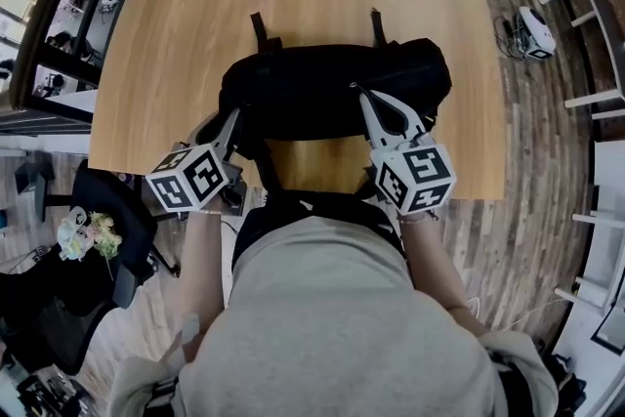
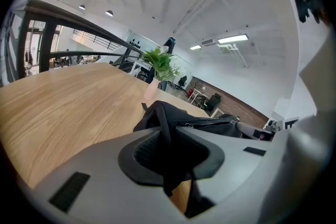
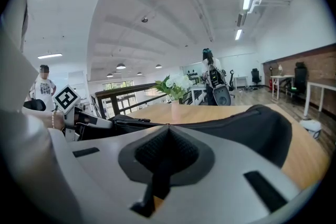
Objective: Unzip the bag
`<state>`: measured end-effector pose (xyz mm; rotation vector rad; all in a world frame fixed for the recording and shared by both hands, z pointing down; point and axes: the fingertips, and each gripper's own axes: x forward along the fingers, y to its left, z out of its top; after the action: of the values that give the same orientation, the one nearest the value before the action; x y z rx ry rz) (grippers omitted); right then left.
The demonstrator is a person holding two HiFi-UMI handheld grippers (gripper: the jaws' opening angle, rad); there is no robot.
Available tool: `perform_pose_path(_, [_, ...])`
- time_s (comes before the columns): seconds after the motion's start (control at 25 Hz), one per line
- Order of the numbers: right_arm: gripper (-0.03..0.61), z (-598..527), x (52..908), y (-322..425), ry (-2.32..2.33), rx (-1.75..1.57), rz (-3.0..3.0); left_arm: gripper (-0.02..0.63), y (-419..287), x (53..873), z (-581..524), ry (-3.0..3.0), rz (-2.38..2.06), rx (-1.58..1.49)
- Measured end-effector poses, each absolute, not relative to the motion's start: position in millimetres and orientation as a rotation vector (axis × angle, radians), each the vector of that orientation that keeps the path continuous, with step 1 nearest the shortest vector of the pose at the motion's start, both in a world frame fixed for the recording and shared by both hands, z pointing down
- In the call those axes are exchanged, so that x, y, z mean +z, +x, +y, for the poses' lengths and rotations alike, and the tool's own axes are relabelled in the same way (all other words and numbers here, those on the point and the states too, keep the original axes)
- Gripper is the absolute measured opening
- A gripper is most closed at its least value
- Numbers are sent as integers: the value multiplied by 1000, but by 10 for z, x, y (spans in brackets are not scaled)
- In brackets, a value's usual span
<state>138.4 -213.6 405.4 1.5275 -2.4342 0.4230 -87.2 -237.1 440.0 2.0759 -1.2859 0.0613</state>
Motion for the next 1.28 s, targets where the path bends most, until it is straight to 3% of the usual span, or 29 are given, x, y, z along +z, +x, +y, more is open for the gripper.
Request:
perform_pose_path(0.12, [9,-2126,4057,1371,1486,455,-2471,80,-873,4406,-2342,2078,-1388,118])
perform_pose_path(0.36, [9,-2148,4046,1376,1412,505,-2529,169,-855,4191,-2265,2171,-1625,310])
perform_pose_path(0.6, [9,-2151,4047,1365,1361,569,-2586,198,-700,3880,-2173,2302,-1746,431])
perform_pose_path(1.0, [9,-2164,3999,1339,1297,604,-2633,222,433,3704,-2192,2655,-1369,490])
perform_pose_path(1.28, [9,-2181,3964,1339,1277,580,-2635,229,913,3833,-2260,2880,-1208,913])
